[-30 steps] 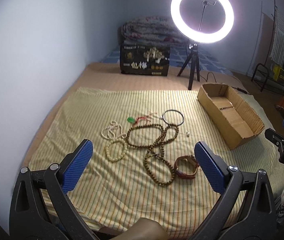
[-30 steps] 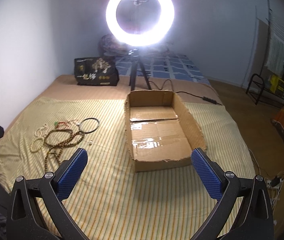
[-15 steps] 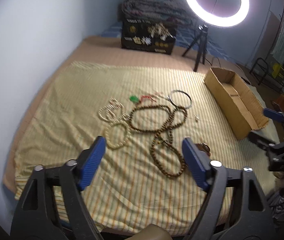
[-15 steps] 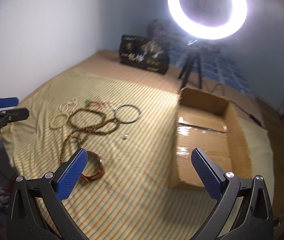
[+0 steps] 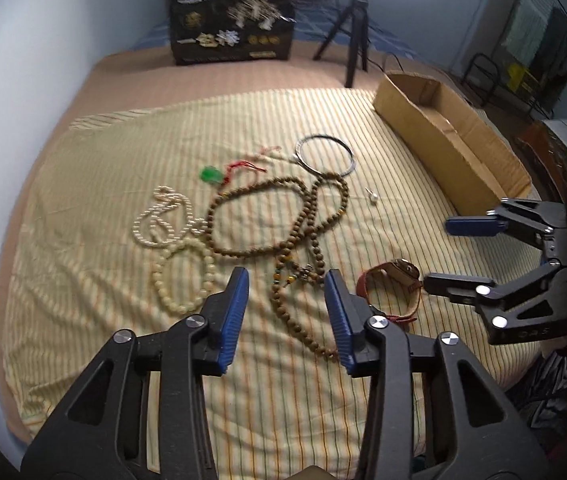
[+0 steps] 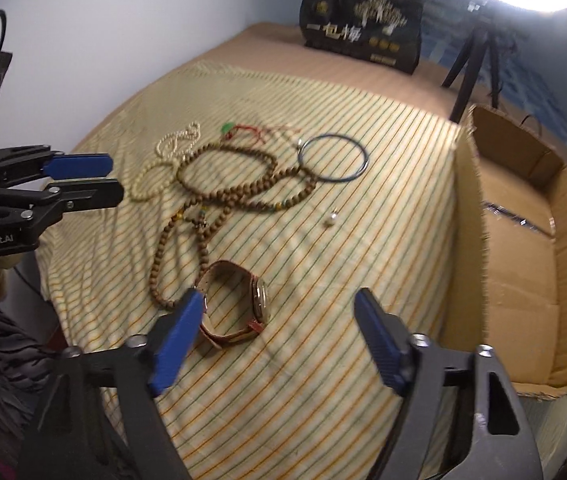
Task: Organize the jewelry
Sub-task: 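Grasp the red-strapped watch with the right gripper while the left gripper approaches the wooden beads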
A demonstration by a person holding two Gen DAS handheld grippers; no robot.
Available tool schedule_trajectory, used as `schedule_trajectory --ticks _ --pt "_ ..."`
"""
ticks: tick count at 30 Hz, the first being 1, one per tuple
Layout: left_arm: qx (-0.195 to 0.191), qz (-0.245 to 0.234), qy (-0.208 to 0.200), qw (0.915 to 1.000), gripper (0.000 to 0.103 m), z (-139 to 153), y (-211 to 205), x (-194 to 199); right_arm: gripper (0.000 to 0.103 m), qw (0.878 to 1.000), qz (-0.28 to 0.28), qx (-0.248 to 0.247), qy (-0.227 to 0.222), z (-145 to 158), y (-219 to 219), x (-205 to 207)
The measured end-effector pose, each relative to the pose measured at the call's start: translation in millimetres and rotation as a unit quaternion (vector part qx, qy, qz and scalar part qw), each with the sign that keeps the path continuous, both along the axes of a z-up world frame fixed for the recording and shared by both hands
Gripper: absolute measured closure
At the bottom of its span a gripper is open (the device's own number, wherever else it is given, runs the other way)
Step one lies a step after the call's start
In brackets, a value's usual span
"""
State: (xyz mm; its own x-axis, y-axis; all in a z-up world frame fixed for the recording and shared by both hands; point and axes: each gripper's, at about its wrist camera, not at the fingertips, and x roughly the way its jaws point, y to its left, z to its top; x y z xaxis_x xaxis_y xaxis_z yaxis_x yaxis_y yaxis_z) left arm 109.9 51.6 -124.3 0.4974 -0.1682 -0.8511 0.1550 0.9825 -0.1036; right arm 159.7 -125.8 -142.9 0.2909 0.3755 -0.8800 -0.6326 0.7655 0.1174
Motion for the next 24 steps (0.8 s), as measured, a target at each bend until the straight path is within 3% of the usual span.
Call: schedule_trajectory --ticks 3,10,12,18,24 --pt "0.003 -0.024 0.010 0.9997 0.064 -8 -10 6 0.054 1.000 0.007 -0.003 0.026 -14 8 4" --pt "0.009 -0.034 0.031 0.9989 0.064 -22 -17 24 0.067 0.999 0.014 -0.025 0.041 -34 20 7" --pt "0.009 -0.033 0.034 0.9988 0.064 -25 -17 29 0.080 0.999 0.009 -0.032 0.043 -38 21 9" --pt "0.000 -0.025 0.043 0.9988 0.064 -33 -14 49 0.090 0.998 -0.002 -0.031 0.045 -40 18 12" --pt "-0.016 -0.021 0.065 0.9975 0.064 -45 -12 67 0.092 0.999 -0.010 -0.032 0.040 -37 13 13"
